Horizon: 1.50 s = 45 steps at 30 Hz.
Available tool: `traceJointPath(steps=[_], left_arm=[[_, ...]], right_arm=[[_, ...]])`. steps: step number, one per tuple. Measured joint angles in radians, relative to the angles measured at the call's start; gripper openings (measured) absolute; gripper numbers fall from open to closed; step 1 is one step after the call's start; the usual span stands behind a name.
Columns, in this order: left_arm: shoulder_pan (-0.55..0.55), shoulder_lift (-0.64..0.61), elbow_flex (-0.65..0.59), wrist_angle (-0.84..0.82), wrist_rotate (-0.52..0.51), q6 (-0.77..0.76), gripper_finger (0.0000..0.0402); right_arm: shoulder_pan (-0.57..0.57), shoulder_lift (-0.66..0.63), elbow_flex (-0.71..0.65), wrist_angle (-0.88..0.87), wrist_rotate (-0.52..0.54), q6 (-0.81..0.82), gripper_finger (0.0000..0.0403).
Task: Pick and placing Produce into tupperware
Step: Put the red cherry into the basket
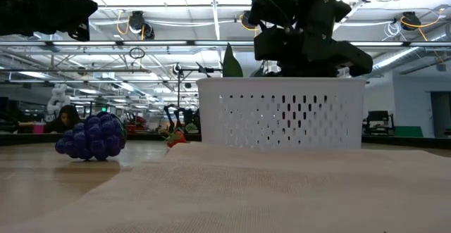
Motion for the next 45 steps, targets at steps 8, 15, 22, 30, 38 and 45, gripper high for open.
traceJointPath(steps=[8, 15, 22, 30, 38, 45], left_arm=[[0.0, 0.0, 0.0, 0.0, 0.0, 0.0, 0.0028], [0.0, 0.0, 0.0, 0.0, 0.0, 0.0, 0.0028], [0.0, 0.0, 0.0, 0.0, 0.0, 0.0, 0.0028], [0.0, 0.0, 0.0, 0.0, 0.0, 0.0, 0.0028], [0.0, 0.0, 0.0, 0.0, 0.0, -0.002, 0.0028], [0.0, 0.0, 0.0, 0.0, 0.0, -0.004, 0.0028]], right_arm=[[0.0, -0.002, 0.0, 0.003, 0.0, 0.001, 0.0096], [-0.02, -0.002, 0.0, 0.011, 0.0, 0.059, 0.0096], [-0.042, -0.002, 0.0, 0.003, 0.0, 0.117, 0.0096], [-0.018, -0.002, 0.0, 0.003, 0.006, 0.096, 0.0096], [0.014, -0.002, 0.0, 0.003, 0.035, 0.113, 0.0096], [0.013, -0.002, 0.0, 0.01, 0.035, 0.129, 0.0096]])
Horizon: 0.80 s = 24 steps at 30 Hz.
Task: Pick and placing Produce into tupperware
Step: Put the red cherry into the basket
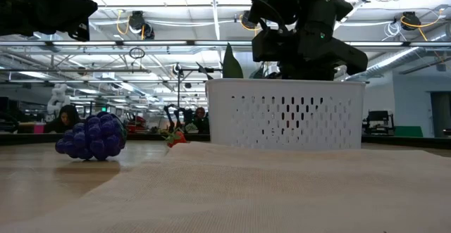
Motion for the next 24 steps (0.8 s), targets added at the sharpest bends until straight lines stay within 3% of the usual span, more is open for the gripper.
traceJointPath(steps=[24], left_arm=[[0.0, 0.0, 0.0, 0.0, 0.0, 0.0, 0.0028]], right_arm=[[0.045, 0.0, 0.0, 0.043, 0.024, 0.025, 0.0096]])
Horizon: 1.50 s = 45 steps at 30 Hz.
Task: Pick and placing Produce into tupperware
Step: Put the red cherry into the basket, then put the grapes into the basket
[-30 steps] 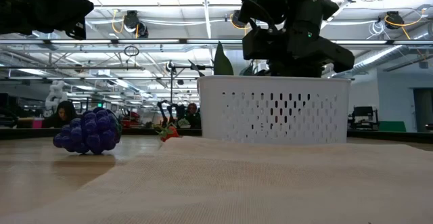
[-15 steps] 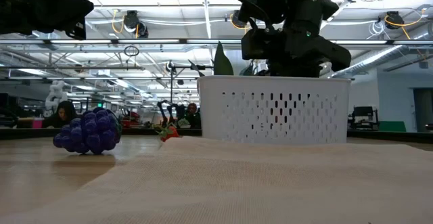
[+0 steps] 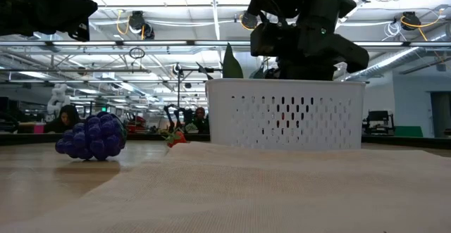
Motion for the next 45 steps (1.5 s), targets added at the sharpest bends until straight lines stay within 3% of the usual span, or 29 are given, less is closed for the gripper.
traceJointPath(steps=[24, 36, 45], left_arm=[[0.0, 0.0, 0.0, 0.0, 0.0, 0.0, 0.0028], [0.0, 0.0, 0.0, 0.0, 0.0, 0.0, 0.0028], [0.0, 0.0, 0.0, 0.0, 0.0, 0.0, 0.0028]], right_arm=[[0.0, -0.003, -0.072, 0.098, 0.021, 0.031, 0.0097], [-0.002, -0.002, -0.072, 0.1, 0.02, 0.053, 0.0155], [-0.002, -0.044, -0.038, 0.072, 0.032, 0.053, 0.016]])
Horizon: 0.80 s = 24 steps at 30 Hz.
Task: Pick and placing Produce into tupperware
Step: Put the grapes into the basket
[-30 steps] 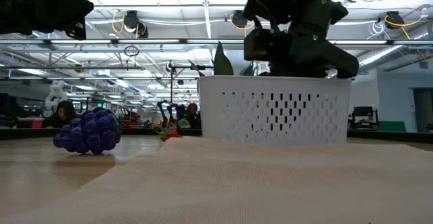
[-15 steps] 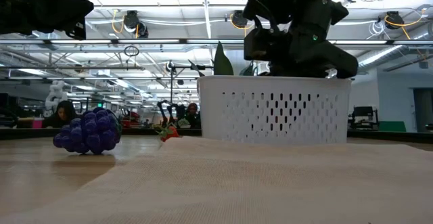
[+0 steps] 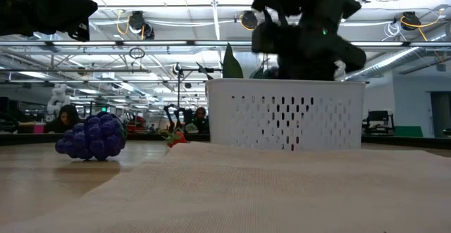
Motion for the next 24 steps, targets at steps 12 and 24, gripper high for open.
traceJointPath(steps=[12, 24], left_arm=[[0.0, 0.0, 0.0, 0.0, 0.0, 0.0, 0.0028], [0.0, 0.0, 0.0, 0.0, 0.0, 0.0, 0.0028]], right_arm=[[-0.014, -0.161, 0.009, -0.022, 0.102, -0.018, 0.012], [-0.03, -0.21, 0.009, -0.01, 0.097, -0.065, 0.0005]])
